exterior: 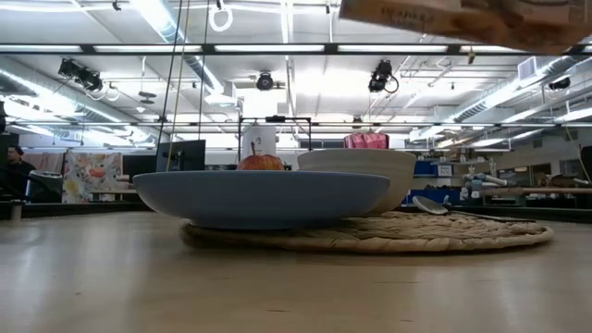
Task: Arrange a breakfast setting
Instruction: Pour the brown cereal from the orange cereal box into the white bowl
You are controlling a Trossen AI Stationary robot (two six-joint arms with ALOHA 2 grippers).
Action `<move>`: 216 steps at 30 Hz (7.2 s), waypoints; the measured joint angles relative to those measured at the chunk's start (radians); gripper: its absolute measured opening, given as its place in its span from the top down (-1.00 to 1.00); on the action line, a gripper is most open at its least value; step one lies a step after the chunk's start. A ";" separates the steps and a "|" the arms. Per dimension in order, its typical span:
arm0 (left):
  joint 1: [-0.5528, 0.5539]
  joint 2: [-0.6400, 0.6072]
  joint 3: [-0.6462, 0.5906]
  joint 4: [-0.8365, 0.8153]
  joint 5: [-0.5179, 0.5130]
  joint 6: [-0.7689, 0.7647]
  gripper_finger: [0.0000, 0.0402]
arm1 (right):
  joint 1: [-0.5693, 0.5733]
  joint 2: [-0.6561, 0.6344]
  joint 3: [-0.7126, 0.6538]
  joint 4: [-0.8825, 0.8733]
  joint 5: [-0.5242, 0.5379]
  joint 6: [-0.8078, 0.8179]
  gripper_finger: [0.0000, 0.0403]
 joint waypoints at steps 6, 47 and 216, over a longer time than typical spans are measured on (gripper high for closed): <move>0.000 0.000 0.000 0.138 0.000 -0.043 -0.58 | 0.000 0.000 0.000 0.158 -0.008 0.067 -0.22; -0.032 0.263 0.000 0.731 0.062 0.202 -0.59 | 0.001 0.662 -0.001 1.707 0.086 0.487 -0.22; 0.083 -0.701 -1.298 -0.005 -0.763 -0.236 0.14 | -0.036 0.803 0.113 1.165 0.368 -0.155 -0.87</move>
